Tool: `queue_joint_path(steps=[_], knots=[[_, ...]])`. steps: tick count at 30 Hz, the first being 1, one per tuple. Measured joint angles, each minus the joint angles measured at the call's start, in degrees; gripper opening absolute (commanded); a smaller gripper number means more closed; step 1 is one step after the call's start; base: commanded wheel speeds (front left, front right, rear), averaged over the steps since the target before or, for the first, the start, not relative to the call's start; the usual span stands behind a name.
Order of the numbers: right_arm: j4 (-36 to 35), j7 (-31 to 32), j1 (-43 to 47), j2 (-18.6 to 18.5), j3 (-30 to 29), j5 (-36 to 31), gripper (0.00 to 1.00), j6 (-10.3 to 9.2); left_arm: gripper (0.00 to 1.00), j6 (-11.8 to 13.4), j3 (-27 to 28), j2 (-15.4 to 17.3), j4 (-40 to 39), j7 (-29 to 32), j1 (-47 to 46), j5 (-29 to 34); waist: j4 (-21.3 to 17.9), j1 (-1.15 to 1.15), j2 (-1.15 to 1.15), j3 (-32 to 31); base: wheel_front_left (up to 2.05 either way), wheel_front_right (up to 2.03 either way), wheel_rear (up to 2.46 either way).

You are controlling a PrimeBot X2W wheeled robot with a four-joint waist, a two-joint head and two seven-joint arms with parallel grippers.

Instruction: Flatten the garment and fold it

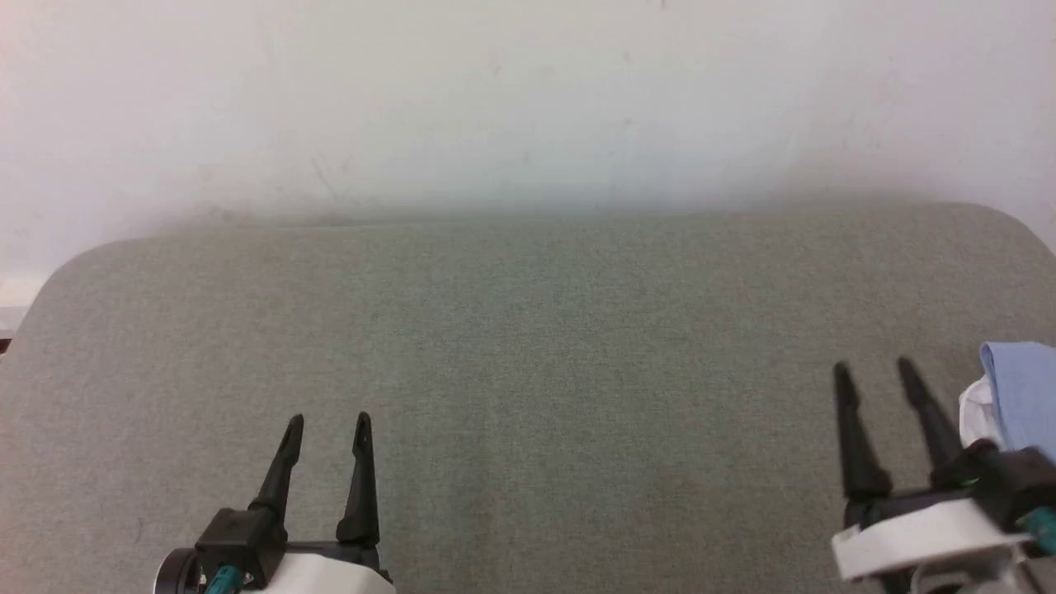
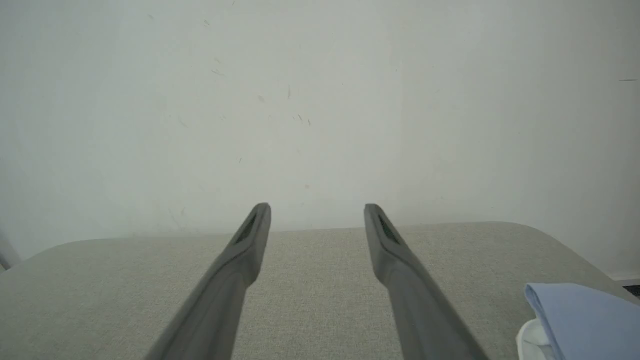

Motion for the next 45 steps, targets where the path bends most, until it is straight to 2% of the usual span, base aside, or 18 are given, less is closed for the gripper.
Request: queue_joint_path(steps=[3,13,32,33,45], knots=[[0.99,-0.77,2.25,0.58,1.53,-2.09,1.0,0.0,1.0,0.3,-0.03,0.01,0.32,0.0,0.23,0.73,0.71,0.0,0.0,-0.62,0.0,0.0,0.0],[1.85,-1.59,3.43,1.86,1.18,-3.23,1.0,0.0,1.0,1.25,-0.12,0.0,0.58,0.0,1.23,1.11,1.68,0.01,0.0,-0.46,0.0,0.0,0.0],[2.19,-1.76,3.31,2.11,0.43,-2.38,1.0,0.0,1.0,1.24,-0.24,0.0,0.89,0.0,1.22,0.08,1.33,0.0,0.0,-0.63,0.0,0.0,0.0],[2.13,-1.76,3.31,2.11,0.44,-2.19,0.0,0.0,0.0,1.22,-0.22,0.0,0.76,0.0,1.22,-0.69,1.32,0.01,0.0,-0.59,0.0,0.0,0.0],[2.15,-1.03,3.32,2.05,0.45,-2.48,0.0,0.0,0.0,1.23,-0.22,0.02,0.77,0.8,1.21,-0.49,1.23,0.01,0.0,-0.44,0.0,0.0,0.0]])
